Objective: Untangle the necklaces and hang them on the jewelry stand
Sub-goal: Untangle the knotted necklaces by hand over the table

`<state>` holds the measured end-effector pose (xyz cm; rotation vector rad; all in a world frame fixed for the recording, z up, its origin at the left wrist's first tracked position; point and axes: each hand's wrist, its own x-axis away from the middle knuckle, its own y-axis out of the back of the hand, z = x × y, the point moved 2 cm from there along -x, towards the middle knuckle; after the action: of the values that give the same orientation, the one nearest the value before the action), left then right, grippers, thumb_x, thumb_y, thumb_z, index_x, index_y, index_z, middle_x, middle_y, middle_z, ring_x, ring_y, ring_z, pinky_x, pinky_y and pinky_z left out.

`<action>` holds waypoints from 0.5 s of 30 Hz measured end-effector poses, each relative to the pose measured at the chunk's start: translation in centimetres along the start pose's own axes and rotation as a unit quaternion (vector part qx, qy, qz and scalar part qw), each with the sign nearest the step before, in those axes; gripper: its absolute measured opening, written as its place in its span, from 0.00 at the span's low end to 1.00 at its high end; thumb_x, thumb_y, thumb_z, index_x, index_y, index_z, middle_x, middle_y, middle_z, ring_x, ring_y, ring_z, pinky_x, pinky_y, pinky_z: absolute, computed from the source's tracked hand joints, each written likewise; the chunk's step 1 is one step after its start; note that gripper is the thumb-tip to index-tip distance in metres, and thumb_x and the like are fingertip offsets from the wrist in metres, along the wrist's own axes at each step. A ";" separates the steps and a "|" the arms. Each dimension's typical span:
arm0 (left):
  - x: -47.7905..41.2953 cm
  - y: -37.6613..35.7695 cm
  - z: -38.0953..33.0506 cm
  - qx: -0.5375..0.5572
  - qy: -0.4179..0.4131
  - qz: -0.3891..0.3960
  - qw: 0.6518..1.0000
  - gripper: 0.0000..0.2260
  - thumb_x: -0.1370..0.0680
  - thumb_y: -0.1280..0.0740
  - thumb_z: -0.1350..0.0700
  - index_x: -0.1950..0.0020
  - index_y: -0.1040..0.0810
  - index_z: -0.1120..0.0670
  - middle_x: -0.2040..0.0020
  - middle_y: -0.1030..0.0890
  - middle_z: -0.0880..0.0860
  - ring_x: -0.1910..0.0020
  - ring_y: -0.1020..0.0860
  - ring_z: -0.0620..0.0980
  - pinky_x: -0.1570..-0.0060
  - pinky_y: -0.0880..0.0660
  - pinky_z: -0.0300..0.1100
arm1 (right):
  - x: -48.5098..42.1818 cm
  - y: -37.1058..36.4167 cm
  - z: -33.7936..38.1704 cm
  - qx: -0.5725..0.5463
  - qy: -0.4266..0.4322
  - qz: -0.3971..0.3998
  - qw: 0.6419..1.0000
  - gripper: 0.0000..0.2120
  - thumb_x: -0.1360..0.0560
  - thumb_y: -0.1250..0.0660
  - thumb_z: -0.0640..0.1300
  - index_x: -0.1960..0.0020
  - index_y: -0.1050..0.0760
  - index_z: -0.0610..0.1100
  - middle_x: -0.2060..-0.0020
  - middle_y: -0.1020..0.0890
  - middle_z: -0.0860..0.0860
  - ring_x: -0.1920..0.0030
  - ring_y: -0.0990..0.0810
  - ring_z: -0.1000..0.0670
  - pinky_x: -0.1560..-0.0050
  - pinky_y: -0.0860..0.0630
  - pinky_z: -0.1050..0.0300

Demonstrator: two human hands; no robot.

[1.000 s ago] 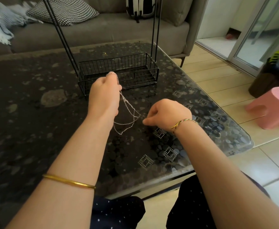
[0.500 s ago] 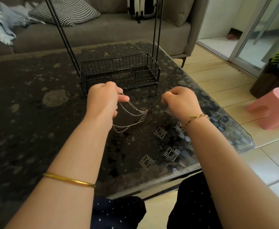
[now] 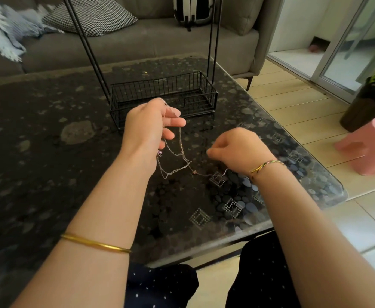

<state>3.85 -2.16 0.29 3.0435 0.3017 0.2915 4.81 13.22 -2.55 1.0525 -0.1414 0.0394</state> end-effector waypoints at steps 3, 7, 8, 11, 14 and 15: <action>0.1 -0.1 0.0 0.015 0.003 0.023 1.000 0.15 0.22 0.43 0.56 0.62 0.21 0.59 0.68 0.16 0.53 0.77 0.36 0.45 0.80 0.42 0.33 | -0.2 0.2 0.8 -0.090 0.045 -0.026 0.995 0.05 0.26 0.34 0.45 0.53 0.19 0.50 0.52 0.18 0.50 0.48 0.22 0.49 0.44 0.25 0.53; 0.2 -0.2 0.1 0.022 0.013 0.032 0.999 0.16 0.22 0.44 0.55 0.64 0.22 0.59 0.71 0.17 0.53 0.77 0.40 0.45 0.79 0.44 0.35 | -0.6 -0.2 1.1 -0.123 0.057 -0.023 0.991 0.04 0.28 0.31 0.45 0.57 0.20 0.54 0.60 0.21 0.55 0.52 0.21 0.50 0.47 0.23 0.51; 0.2 -0.2 0.1 0.024 0.014 0.035 0.999 0.16 0.22 0.44 0.55 0.64 0.22 0.59 0.71 0.17 0.53 0.77 0.40 0.45 0.80 0.44 0.35 | -0.6 -0.4 1.3 -0.136 0.062 -0.027 0.988 0.04 0.29 0.30 0.45 0.57 0.20 0.54 0.63 0.22 0.56 0.54 0.21 0.51 0.48 0.23 0.53; 0.3 -0.3 0.2 0.024 0.015 0.042 0.999 0.16 0.22 0.44 0.55 0.63 0.21 0.59 0.71 0.17 0.53 0.77 0.40 0.45 0.80 0.44 0.35 | -0.5 -0.7 2.3 -0.180 0.100 -0.039 0.978 0.04 0.30 0.28 0.45 0.56 0.18 0.50 0.65 0.22 0.55 0.60 0.23 0.54 0.55 0.26 0.60; 0.3 -0.3 0.2 0.027 0.015 0.046 0.998 0.17 0.21 0.44 0.55 0.63 0.21 0.59 0.71 0.17 0.53 0.77 0.40 0.45 0.80 0.44 0.34 | -0.2 -0.7 3.0 -0.169 0.115 -0.054 0.977 0.03 0.31 0.28 0.45 0.61 0.21 0.51 0.63 0.19 0.53 0.58 0.21 0.52 0.54 0.25 0.57; 0.2 -0.3 0.2 0.028 0.015 0.046 0.998 0.17 0.21 0.44 0.55 0.63 0.21 0.59 0.71 0.17 0.53 0.77 0.40 0.45 0.80 0.44 0.34 | -0.1 -0.7 3.0 -0.159 0.114 -0.062 0.979 0.04 0.30 0.28 0.46 0.63 0.21 0.51 0.62 0.19 0.52 0.58 0.21 0.51 0.53 0.24 0.56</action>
<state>4.06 -1.83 0.10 3.1151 0.1757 0.3417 4.46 10.27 -1.73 0.7290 0.1231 0.0232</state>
